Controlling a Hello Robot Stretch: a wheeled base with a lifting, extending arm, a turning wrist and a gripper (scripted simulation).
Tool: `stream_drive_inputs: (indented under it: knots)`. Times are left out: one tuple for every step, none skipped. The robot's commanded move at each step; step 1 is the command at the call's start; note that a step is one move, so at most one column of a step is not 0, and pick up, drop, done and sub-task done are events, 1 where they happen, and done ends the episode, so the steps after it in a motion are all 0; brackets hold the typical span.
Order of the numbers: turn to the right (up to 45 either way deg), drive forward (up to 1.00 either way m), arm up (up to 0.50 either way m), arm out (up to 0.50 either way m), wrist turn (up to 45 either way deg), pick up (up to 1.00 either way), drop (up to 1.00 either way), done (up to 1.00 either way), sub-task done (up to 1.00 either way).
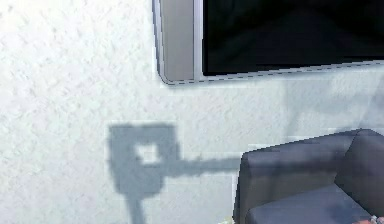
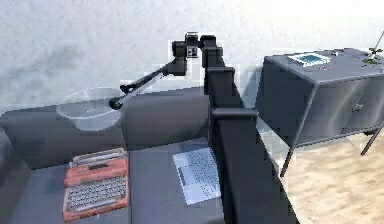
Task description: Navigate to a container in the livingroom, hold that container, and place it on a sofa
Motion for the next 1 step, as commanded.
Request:
stream_drive_inputs:
  knots:
    - [0.0, 0.0, -0.36, 0.0, 0.0, 0.0, 0.0, 0.0, 0.0]
